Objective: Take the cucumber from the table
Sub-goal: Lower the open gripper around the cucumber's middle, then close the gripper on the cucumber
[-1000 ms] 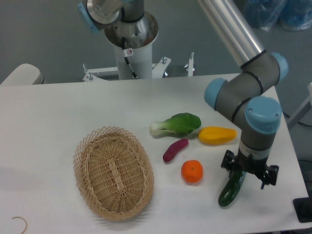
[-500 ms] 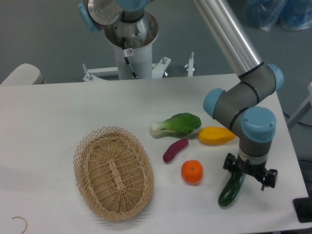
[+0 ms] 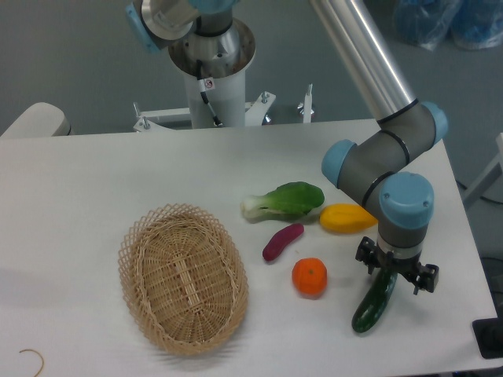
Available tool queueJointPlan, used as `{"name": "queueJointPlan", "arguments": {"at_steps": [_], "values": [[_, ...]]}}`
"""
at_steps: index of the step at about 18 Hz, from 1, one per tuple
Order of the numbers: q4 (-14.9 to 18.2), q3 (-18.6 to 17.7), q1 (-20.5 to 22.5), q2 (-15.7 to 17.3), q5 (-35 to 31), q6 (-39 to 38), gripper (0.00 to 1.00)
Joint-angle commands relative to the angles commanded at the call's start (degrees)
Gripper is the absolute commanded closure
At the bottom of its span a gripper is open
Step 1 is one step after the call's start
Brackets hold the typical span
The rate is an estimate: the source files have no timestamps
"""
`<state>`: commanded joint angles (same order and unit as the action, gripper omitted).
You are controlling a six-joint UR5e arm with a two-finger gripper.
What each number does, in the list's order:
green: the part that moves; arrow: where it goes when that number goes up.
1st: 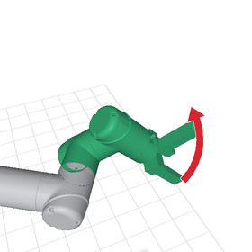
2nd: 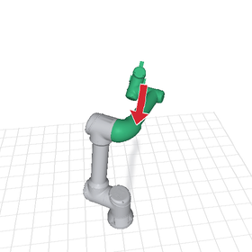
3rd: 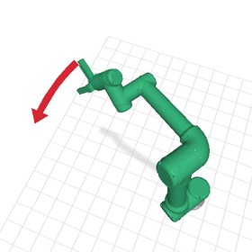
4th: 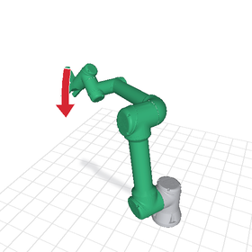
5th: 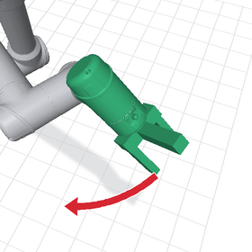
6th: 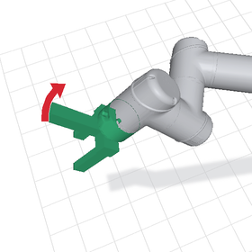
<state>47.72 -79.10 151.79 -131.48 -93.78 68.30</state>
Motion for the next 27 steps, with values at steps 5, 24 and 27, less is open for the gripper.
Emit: {"name": "queueJointPlan", "arguments": {"at_steps": [5, 24, 27], "values": [[0.0, -0.1, -1.0, -0.7, 0.0, -1.5, 0.00], [-2.1, 0.0, -1.9, -1.5, -0.2, -2.4, 0.63], [-2.1, 0.6, -1.8, -1.3, -0.2, -2.0, 0.63]]}}
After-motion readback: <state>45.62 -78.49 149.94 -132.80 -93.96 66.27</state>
